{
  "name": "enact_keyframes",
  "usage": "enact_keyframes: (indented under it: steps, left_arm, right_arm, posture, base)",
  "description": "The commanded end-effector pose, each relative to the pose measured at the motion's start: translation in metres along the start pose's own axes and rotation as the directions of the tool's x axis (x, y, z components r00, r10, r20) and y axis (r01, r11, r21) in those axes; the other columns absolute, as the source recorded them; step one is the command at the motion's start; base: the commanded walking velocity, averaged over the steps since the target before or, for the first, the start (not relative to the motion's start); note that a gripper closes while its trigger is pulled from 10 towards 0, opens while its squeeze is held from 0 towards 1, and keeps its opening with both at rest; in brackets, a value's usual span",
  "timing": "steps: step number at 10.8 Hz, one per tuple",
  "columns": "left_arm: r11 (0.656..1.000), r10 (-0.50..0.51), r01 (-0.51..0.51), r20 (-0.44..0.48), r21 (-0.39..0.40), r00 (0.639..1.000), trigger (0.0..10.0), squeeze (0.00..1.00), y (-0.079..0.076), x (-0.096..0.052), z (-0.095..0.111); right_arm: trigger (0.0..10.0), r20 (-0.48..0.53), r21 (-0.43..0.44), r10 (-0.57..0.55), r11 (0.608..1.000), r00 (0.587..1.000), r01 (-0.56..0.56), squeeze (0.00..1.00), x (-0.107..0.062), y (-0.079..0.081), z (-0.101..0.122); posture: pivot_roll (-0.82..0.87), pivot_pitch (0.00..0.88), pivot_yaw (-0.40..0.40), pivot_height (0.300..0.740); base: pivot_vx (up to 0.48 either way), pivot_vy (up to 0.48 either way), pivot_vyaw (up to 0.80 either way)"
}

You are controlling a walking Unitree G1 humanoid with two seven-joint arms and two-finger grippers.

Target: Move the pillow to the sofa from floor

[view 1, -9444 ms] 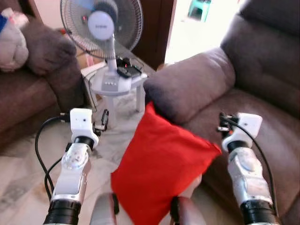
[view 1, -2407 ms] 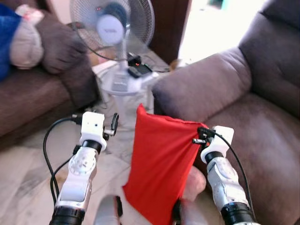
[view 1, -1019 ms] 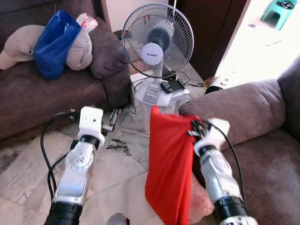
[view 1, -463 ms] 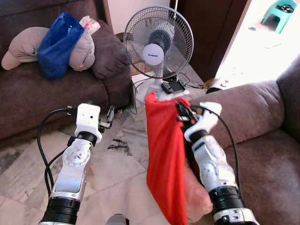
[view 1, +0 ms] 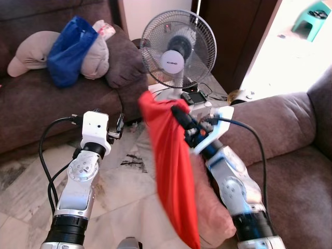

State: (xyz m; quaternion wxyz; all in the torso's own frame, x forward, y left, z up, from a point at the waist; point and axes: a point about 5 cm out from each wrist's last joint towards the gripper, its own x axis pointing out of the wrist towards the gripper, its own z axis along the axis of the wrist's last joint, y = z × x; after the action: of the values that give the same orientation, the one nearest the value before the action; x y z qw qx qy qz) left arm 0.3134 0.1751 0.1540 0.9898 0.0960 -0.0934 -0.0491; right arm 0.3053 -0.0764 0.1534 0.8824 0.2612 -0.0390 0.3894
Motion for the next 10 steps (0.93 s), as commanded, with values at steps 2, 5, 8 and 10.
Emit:
enact_keyframes:
  steps: [2, 5, 8, 10]
  left_arm:
    - [1.000, -0.002, 0.002, 0.003, -0.004, 1.000, 10.0, 0.00, 0.003, 0.002, 0.001]
    - [1.000, -0.003, 0.004, 0.004, -0.014, 1.000, 10.0, 0.00, 0.002, 0.004, 0.001]
    - [0.997, 0.000, 0.001, 0.013, -0.075, 1.000, 10.0, 0.00, -0.003, 0.001, 0.004]
    - [0.993, 0.004, -0.002, 0.013, -0.121, 1.000, 10.0, 0.00, -0.004, -0.004, 0.006]
  right_arm:
    - [10.0, 0.102, -0.043, 0.207, 0.978, 0.973, -0.204, 0.00, 0.006, 0.029, 0.028]
    - [10.0, 0.079, -0.065, 0.110, 0.992, 0.991, -0.105, 0.00, -0.011, 0.007, 0.033]
    - [10.0, 0.068, -0.133, -0.370, 0.917, 0.926, 0.376, 0.00, -0.037, -0.054, 0.027]
    - [10.0, 0.100, -0.122, -0.484, 0.861, 0.869, 0.494, 0.00, -0.046, -0.068, 0.028]
  posture:
    - [0.14, 0.006, 0.004, 0.740]
    - [0.14, 0.011, 0.002, 0.740]
    - [0.14, 0.002, -0.005, 0.740]
    - [0.15, 0.000, -0.005, 0.740]
  base:
    - [0.000, 0.000, 0.00]
    - [0.000, 0.000, 0.00]
    - [0.000, 0.000, 0.00]
    - [0.000, 0.000, 0.00]
